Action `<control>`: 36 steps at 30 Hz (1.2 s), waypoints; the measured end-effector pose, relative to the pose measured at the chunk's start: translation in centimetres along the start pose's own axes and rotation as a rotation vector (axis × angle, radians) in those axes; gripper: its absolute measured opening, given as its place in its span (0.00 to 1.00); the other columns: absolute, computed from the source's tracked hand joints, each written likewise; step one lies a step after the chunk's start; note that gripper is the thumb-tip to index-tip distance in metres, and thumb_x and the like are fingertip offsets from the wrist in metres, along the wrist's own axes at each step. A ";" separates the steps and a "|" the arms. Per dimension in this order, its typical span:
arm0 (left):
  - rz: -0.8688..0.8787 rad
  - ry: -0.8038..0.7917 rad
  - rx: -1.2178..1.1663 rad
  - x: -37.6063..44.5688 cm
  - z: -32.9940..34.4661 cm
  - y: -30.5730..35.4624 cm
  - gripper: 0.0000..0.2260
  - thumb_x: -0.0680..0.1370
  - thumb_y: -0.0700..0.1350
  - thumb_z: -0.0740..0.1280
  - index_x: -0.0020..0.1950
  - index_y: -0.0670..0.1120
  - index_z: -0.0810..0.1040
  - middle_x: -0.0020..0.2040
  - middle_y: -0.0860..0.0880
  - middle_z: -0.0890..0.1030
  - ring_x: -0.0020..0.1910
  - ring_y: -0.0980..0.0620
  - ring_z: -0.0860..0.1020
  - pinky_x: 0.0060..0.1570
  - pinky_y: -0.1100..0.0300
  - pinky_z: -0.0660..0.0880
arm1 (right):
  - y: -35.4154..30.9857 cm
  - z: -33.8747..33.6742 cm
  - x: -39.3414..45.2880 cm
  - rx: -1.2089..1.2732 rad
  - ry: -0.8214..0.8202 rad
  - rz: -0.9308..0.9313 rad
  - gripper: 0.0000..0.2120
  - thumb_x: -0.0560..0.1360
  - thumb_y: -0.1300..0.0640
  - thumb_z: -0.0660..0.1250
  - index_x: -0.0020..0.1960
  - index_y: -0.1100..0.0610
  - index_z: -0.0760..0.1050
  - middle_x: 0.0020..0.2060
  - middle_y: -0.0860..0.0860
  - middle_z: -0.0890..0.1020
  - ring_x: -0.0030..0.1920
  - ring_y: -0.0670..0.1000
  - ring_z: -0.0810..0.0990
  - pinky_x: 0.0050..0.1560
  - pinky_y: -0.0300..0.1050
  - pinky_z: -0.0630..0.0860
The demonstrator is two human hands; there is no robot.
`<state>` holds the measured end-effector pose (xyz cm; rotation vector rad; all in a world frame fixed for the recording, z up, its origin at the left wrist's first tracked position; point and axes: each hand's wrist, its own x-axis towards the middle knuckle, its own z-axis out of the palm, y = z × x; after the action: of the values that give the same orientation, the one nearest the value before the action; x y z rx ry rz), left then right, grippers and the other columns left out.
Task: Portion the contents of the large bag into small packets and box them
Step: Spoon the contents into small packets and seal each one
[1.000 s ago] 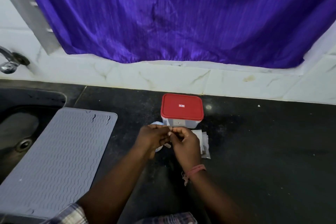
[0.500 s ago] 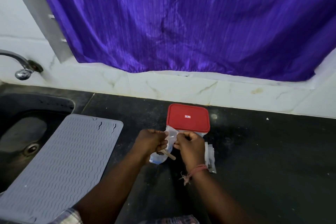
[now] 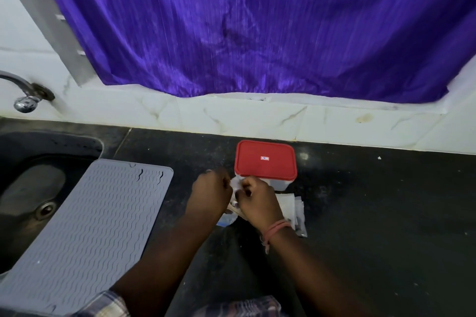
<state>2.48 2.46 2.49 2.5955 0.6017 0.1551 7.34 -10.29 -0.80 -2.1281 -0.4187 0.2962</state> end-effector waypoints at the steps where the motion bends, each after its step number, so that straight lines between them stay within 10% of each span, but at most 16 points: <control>1: -0.005 0.035 0.021 0.2 -0.2 -0.2 0.06 0.75 0.39 0.67 0.38 0.47 0.75 0.36 0.47 0.77 0.35 0.47 0.78 0.31 0.60 0.70 | -0.2 0.3 0.1 0.006 -0.048 -0.004 0.06 0.75 0.57 0.67 0.51 0.54 0.81 0.43 0.49 0.85 0.43 0.47 0.83 0.49 0.48 0.80; 8: -0.269 0.060 -0.040 0.7 -0.2 -2.7 0.06 0.82 0.42 0.63 0.49 0.44 0.79 0.40 0.49 0.78 0.41 0.48 0.81 0.38 0.57 0.75 | 1.2 1.1 0.4 -0.025 -0.027 0.044 0.06 0.79 0.51 0.66 0.44 0.50 0.78 0.38 0.45 0.82 0.40 0.40 0.79 0.41 0.37 0.74; 13: -0.710 -0.051 -0.531 0.3 2.0 -5.8 0.17 0.79 0.43 0.61 0.66 0.36 0.74 0.60 0.36 0.81 0.54 0.38 0.81 0.52 0.49 0.80 | 4.1 1.9 -0.3 -0.342 -0.110 0.195 0.10 0.76 0.46 0.66 0.47 0.53 0.78 0.43 0.51 0.84 0.47 0.53 0.82 0.46 0.44 0.75; 17: -0.915 -0.137 -0.934 -1.1 3.7 -5.0 0.15 0.81 0.39 0.61 0.67 0.38 0.76 0.56 0.35 0.81 0.40 0.45 0.78 0.36 0.54 0.77 | 4.3 2.6 -0.7 -0.345 -0.171 0.196 0.09 0.78 0.53 0.65 0.51 0.56 0.80 0.48 0.54 0.85 0.52 0.56 0.83 0.49 0.44 0.75; 21: -0.983 -0.141 -1.118 -0.8 3.6 -4.6 0.10 0.81 0.36 0.62 0.61 0.38 0.76 0.43 0.40 0.78 0.38 0.45 0.76 0.36 0.54 0.74 | 3.6 1.9 -0.9 -0.425 -0.014 -0.008 0.07 0.79 0.56 0.62 0.44 0.55 0.76 0.43 0.55 0.82 0.46 0.57 0.81 0.41 0.45 0.69; 27: -1.066 -0.336 -1.203 -0.6 4.2 -3.9 0.15 0.84 0.43 0.56 0.68 0.38 0.73 0.58 0.34 0.77 0.61 0.33 0.76 0.63 0.37 0.71 | 4.5 1.3 -0.9 -0.474 0.009 -0.128 0.08 0.77 0.56 0.61 0.44 0.54 0.77 0.43 0.54 0.81 0.44 0.56 0.80 0.40 0.47 0.71; 32: -0.857 -0.160 -1.166 -0.6 4.5 -2.8 0.07 0.83 0.35 0.58 0.57 0.42 0.74 0.39 0.46 0.73 0.36 0.52 0.72 0.33 0.62 0.74 | 4.2 1.3 -1.8 -0.426 -0.011 -0.141 0.07 0.75 0.54 0.62 0.40 0.53 0.75 0.39 0.51 0.80 0.41 0.51 0.79 0.39 0.44 0.70; 36: -0.724 -0.050 -1.075 0.7 4.9 -3.0 0.08 0.80 0.35 0.60 0.54 0.38 0.78 0.43 0.43 0.79 0.40 0.46 0.78 0.43 0.55 0.77 | 4.2 1.6 -1.9 -0.369 -0.067 -0.095 0.08 0.75 0.53 0.63 0.42 0.53 0.80 0.39 0.50 0.84 0.42 0.51 0.83 0.41 0.44 0.77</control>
<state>3.00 3.14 -3.25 1.2638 1.0308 0.1208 5.73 -12.04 -5.08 -2.4518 -0.6529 0.2502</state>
